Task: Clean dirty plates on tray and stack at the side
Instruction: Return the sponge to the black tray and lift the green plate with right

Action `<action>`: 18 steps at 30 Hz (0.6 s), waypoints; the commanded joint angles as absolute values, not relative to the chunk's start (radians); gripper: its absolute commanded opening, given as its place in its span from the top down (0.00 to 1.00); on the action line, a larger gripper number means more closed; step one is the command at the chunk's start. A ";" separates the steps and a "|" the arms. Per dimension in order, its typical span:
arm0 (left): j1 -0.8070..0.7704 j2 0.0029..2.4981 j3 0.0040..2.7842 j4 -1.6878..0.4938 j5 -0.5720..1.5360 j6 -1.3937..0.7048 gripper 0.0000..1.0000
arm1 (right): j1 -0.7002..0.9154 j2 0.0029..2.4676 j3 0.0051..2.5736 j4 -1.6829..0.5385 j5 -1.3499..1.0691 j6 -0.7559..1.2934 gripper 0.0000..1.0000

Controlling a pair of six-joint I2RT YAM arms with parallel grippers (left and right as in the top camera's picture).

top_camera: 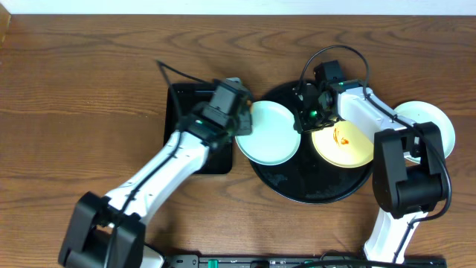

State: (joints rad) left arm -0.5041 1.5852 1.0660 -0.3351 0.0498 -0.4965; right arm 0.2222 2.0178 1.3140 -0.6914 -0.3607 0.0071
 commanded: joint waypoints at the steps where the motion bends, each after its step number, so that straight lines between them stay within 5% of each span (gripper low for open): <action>1: -0.423 1.580 1.087 -0.376 0.041 -0.483 0.92 | 0.227 1.935 1.324 -0.688 -0.294 0.007 0.99; 18: -0.233 1.598 1.055 -0.399 0.040 -0.483 0.93 | 0.220 1.593 1.326 -0.649 0.385 -0.036 0.99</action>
State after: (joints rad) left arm -0.2371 1.5841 1.0679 -0.4004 0.0460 -0.4961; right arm 0.2214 1.6421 1.3140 -0.6632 0.1837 -0.0036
